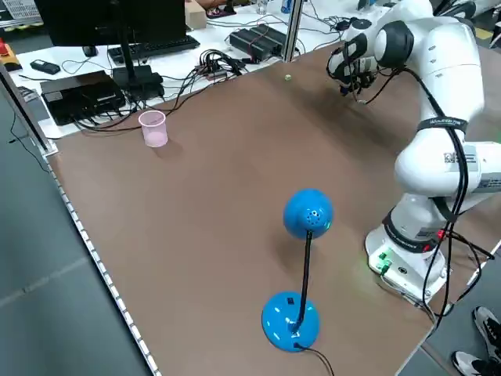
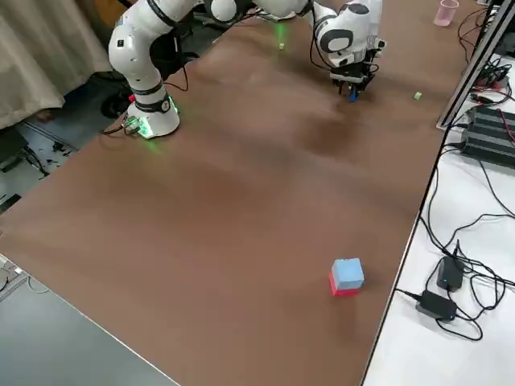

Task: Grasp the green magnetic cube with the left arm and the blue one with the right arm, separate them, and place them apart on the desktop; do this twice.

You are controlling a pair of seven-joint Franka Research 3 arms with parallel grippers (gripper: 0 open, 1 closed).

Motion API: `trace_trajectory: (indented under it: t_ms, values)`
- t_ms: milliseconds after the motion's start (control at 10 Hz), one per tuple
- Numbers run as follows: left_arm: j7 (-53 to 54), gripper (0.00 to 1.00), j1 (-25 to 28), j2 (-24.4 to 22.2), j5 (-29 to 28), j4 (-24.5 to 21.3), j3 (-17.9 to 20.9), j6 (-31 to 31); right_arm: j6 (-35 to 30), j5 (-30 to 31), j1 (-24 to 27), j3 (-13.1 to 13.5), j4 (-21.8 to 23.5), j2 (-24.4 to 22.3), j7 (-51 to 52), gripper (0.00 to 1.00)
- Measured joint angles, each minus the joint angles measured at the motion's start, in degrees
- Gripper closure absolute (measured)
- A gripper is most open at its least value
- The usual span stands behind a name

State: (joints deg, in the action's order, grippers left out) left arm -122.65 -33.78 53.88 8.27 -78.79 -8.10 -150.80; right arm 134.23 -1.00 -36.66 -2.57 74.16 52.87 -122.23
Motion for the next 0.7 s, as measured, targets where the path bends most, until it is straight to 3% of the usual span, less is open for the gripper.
trace_trajectory:
  t_ms: [500,600,700]
  values:
    - [0.03,0.77,-0.05,-0.35,0.0,0.01,0.01,0.8,0.33,0.03,0.28,0.46,-0.44,0.29,-0.01,0.37]
    - [0.04,0.77,-0.05,-0.35,0.0,0.01,0.01,1.01,0.34,0.04,0.29,0.5,-0.65,0.29,-0.01,0.41]
    - [0.05,0.77,-0.05,-0.35,0.0,0.01,0.01,1.09,0.34,0.04,0.32,0.54,-0.88,0.29,-0.01,0.59]
